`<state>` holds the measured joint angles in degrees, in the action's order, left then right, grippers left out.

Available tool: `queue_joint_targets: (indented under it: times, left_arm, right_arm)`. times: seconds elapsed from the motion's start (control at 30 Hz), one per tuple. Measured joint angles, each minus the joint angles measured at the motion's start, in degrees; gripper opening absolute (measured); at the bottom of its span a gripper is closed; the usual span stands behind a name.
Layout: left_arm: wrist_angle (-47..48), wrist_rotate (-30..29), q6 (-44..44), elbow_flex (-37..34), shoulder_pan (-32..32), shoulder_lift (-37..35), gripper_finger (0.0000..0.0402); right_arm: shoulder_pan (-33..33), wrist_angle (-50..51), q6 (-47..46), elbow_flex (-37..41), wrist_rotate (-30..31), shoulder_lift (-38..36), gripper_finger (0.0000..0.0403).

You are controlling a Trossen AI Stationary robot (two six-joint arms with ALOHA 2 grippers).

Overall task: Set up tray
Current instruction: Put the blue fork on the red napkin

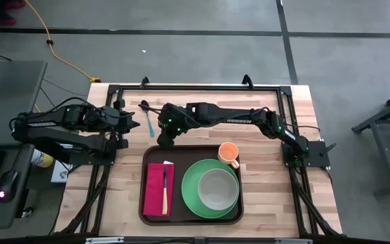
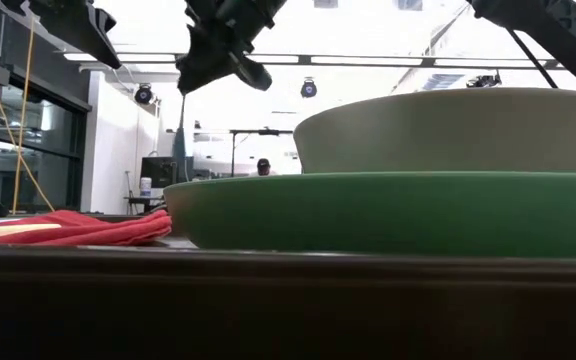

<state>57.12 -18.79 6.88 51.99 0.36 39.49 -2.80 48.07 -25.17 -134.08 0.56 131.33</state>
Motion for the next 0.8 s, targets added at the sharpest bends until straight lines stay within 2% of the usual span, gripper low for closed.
queue_joint_targets:
  times: [0.27, 0.47, 0.7, 0.8]
  left_arm:
    - [-0.76, -1.77, 0.83, 0.0, 0.02, 0.01, 0.0031]
    - [-6.57, -1.72, 0.94, 0.0, 0.02, 0.15, 0.0031]
    - [-15.63, 3.76, 5.31, 0.0, 0.02, 1.99, 0.0031]
    - [-17.5, 4.41, 5.82, 0.07, 0.0, 3.85, 0.0031]
  right_arm:
    - [0.24, -0.79, 0.51, -0.02, 3.52, -3.59, 0.0]
    - [0.17, -0.7, 1.69, -0.11, 6.86, -5.8, 0.0]
    - [0.15, -3.55, 2.76, -0.11, 8.95, -6.95, 0.0]
    - [0.15, -3.69, 3.69, -0.11, 9.69, -7.7, 0.0]
